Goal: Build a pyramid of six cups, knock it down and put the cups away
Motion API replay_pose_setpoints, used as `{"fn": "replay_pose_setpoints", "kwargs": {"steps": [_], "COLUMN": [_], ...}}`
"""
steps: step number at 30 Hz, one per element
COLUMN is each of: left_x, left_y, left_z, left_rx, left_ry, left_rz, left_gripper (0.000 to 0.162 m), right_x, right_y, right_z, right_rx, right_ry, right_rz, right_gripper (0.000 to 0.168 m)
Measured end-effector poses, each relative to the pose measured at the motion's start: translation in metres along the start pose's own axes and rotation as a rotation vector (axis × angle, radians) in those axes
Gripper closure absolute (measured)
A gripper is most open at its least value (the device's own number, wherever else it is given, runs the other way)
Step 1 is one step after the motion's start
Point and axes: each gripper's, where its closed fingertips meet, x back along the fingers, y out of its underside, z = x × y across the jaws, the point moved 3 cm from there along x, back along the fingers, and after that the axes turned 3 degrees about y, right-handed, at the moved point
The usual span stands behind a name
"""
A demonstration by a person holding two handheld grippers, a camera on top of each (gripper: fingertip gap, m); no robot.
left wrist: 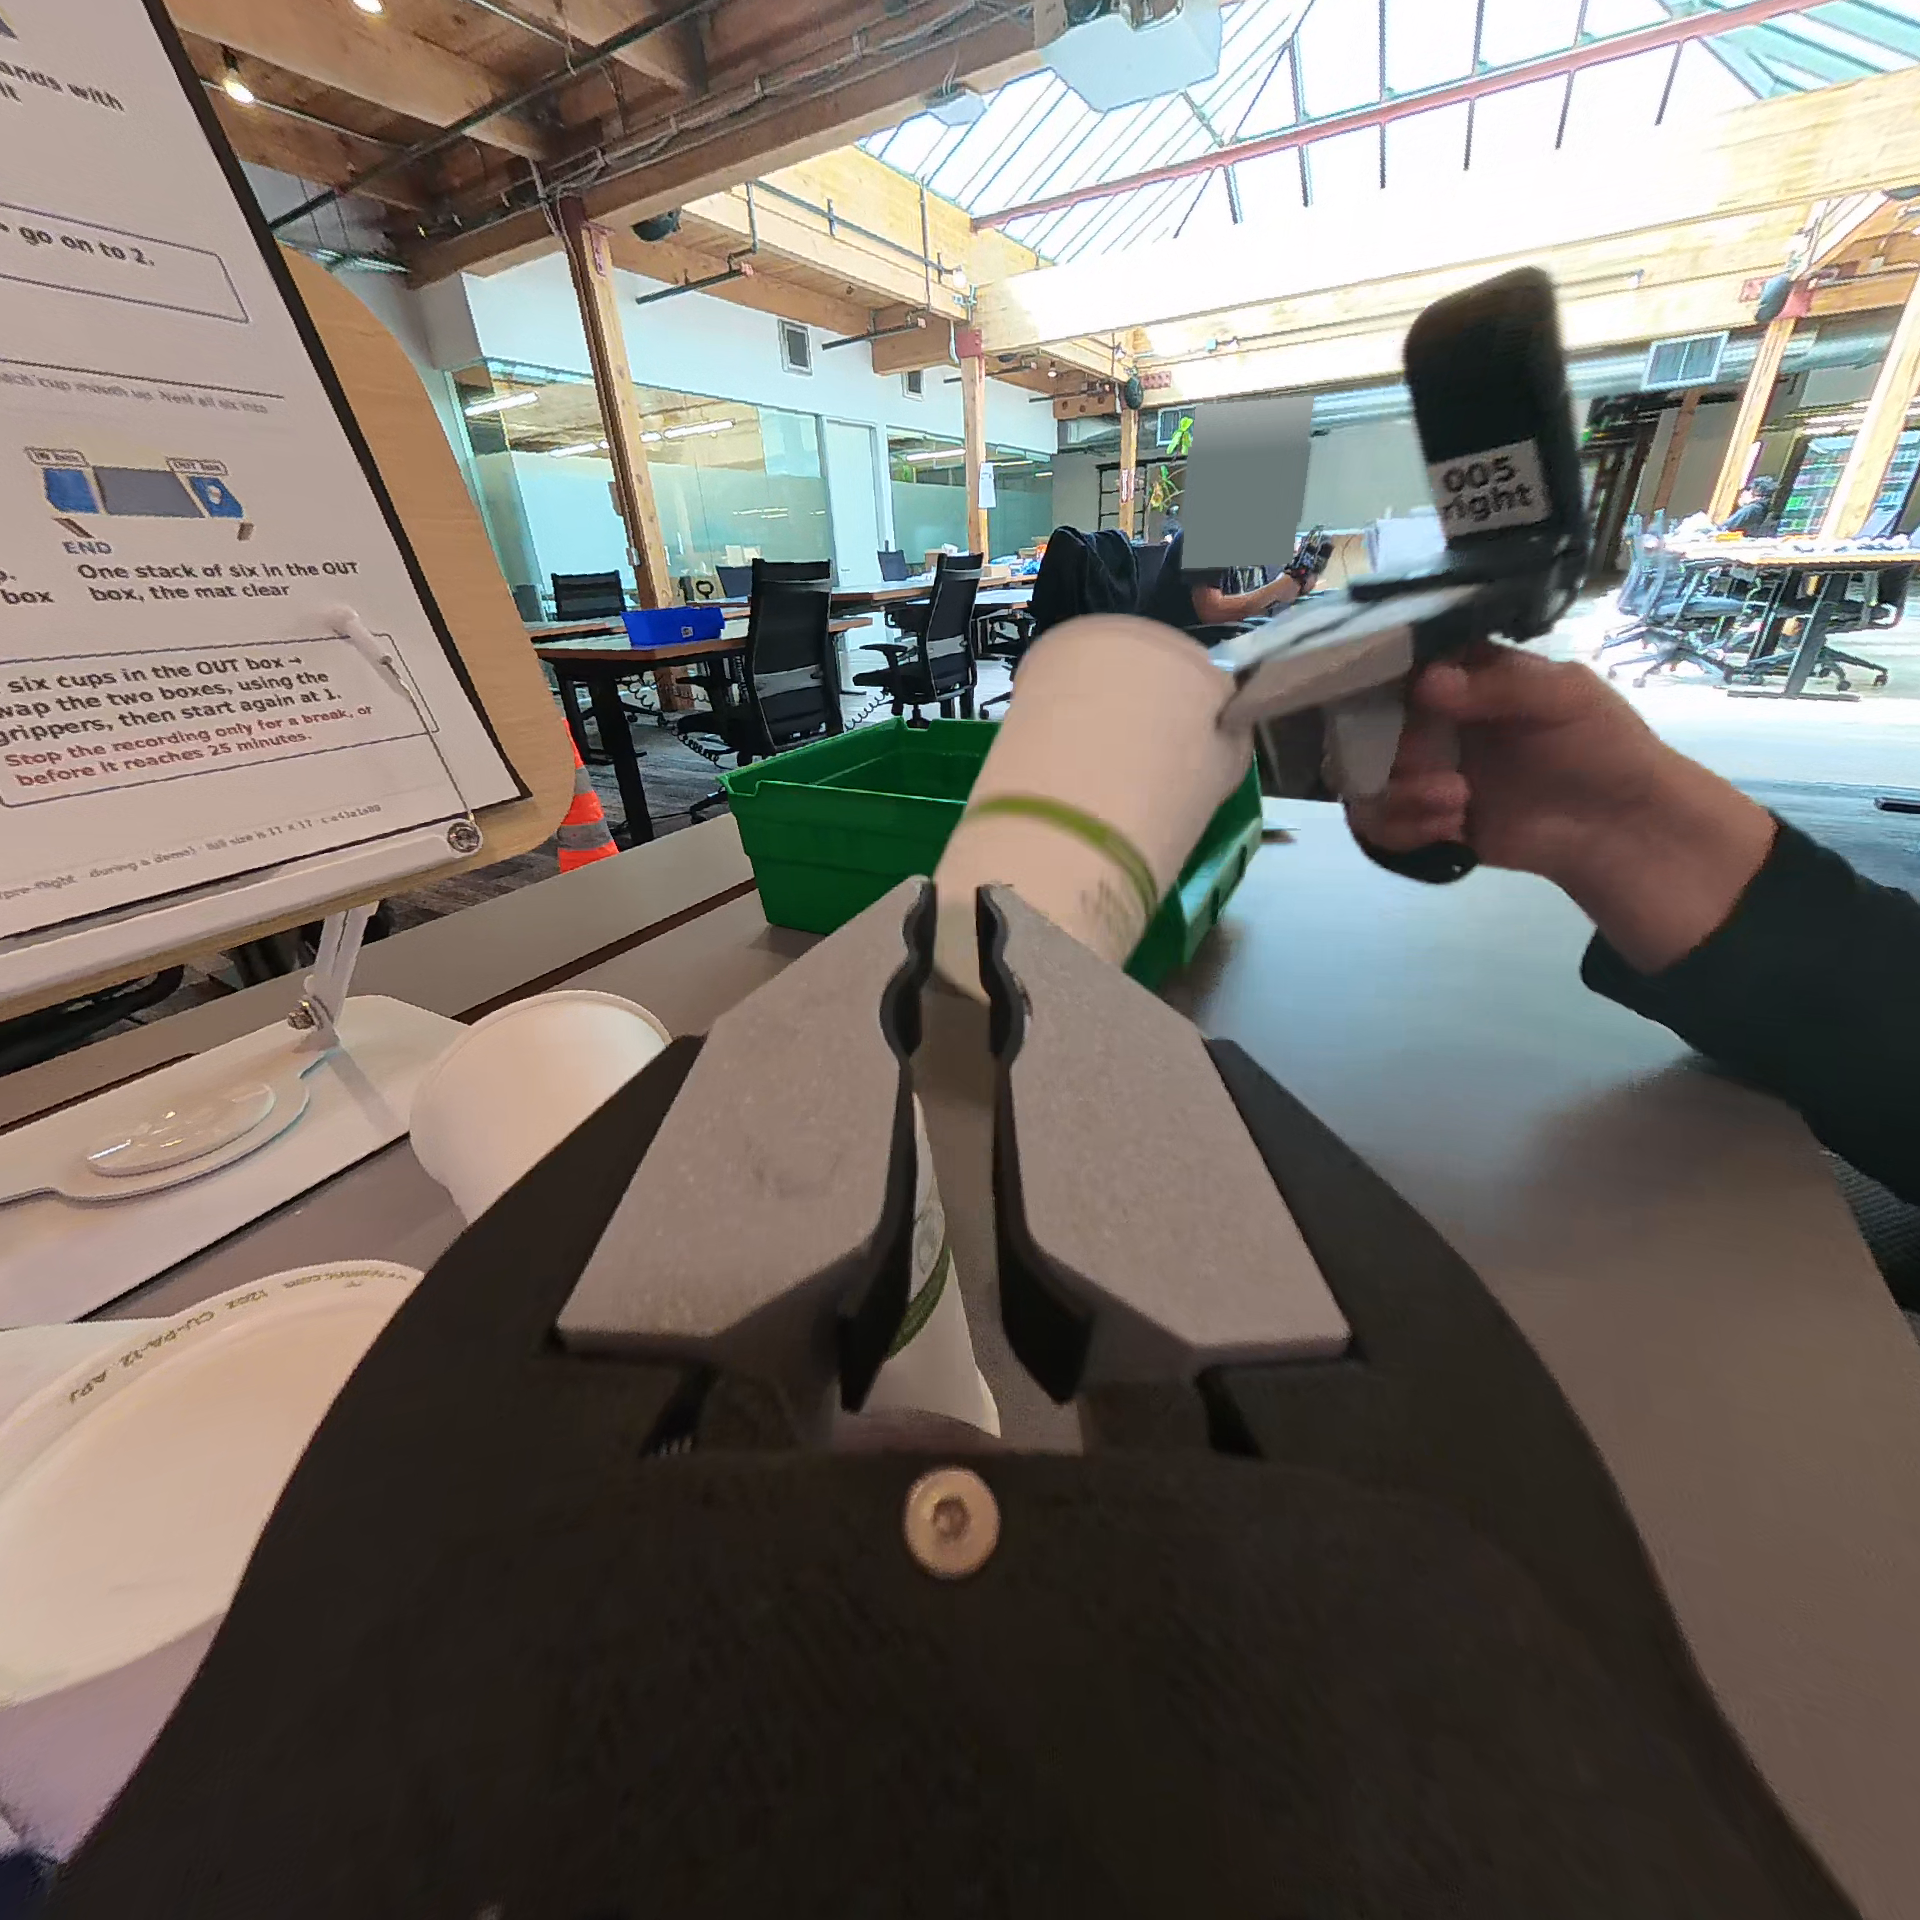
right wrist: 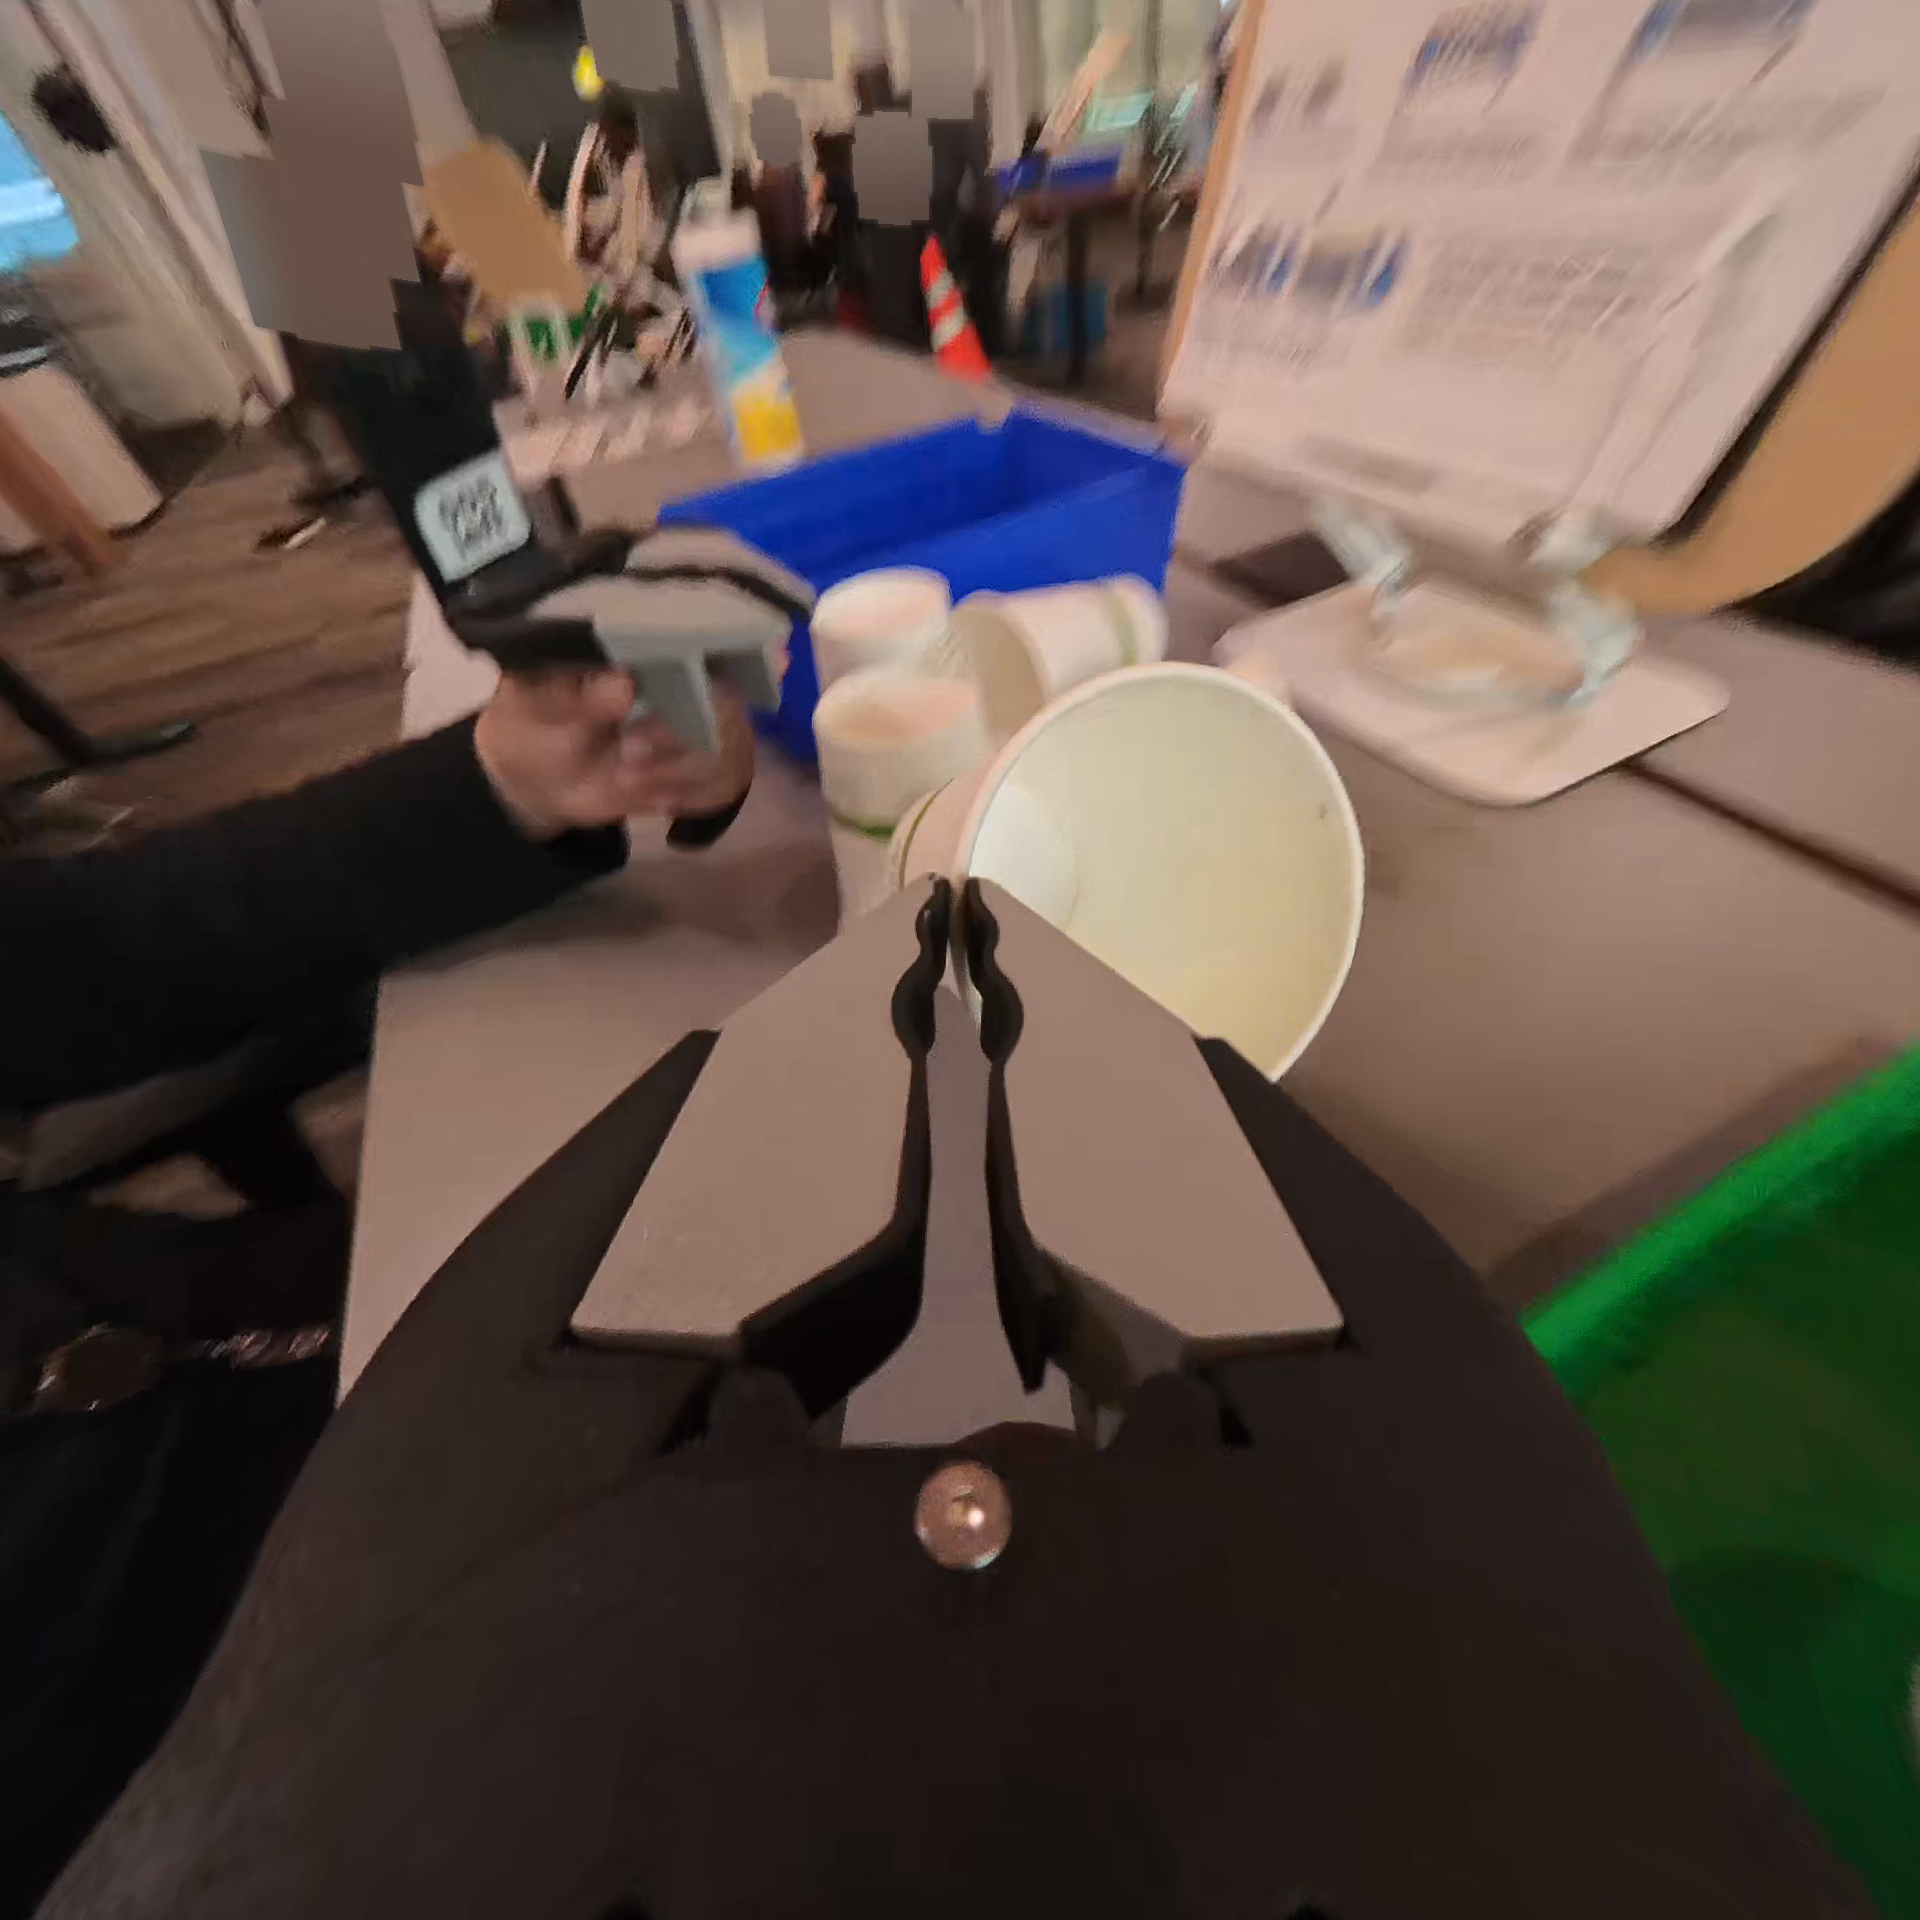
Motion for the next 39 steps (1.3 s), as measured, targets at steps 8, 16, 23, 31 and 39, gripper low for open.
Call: {"fn": "replay_pose_setpoints", "kwargs": {"steps": [8,16,23,31,39], "left_x": [-0.001,-0.004,-0.003,-0.004,-0.004], "left_y": [0.002,0.01,0.014,0.015,0.015], "left_z": [-0.002,-0.001,-0.008,-0.006,-0.006], "left_rx": [0.012,-0.012,0.017,0.012,0.011], "left_ry": [-0.004,-0.016,-0.035,-0.031,-0.031], "left_rz": [-0.006,-0.04,-0.051,-0.055,-0.058], "left_gripper": [0.158,0.158,0.158,0.158,0.158], "right_x": [0.163,0.189,0.188,0.19,0.166], "right_y": [-0.055,-0.033,-0.043,-0.058,-0.044], "right_z": [0.072,0.105,0.105,0.091,0.113], "right_rx": [0.145,0.148,0.284,0.364,0.486], "right_ry": [0.755,0.914,1.037,0.99,1.042], "right_rz": [0.235,0.109,0.143,0.253,0.155], "right_gripper": [0.168,0.168,0.168,0.168,0.168]}}
